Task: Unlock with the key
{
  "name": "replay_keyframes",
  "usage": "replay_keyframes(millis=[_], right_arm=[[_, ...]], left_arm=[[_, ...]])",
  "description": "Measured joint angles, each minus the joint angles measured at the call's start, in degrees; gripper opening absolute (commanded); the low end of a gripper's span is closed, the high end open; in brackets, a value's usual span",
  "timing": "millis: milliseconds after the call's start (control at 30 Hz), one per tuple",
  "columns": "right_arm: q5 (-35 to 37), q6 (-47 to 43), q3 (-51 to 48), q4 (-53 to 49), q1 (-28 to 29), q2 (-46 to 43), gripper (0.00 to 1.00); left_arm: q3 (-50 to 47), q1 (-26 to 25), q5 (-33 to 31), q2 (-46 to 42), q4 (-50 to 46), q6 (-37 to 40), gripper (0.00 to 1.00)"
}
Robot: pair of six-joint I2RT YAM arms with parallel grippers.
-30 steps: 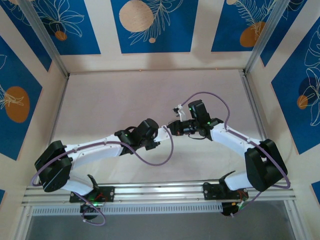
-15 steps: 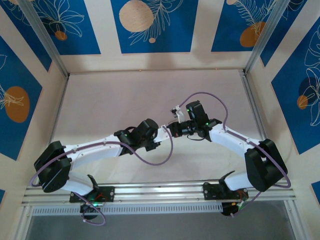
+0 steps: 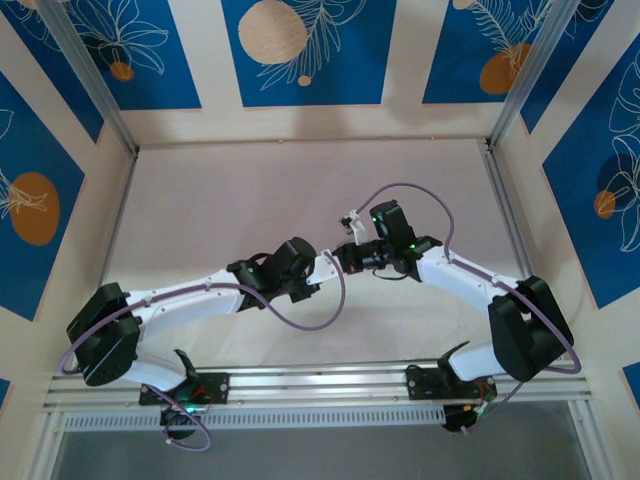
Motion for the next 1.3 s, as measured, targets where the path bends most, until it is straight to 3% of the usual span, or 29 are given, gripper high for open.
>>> replay_keyframes(millis=[1300], right_arm=[[0.0,0.7,1.3,-2.2,-6.8,-4.3,0.31]], left_arm=[[0.0,-0.2,-2.9,0.0,0.9,0.3,0.16]])
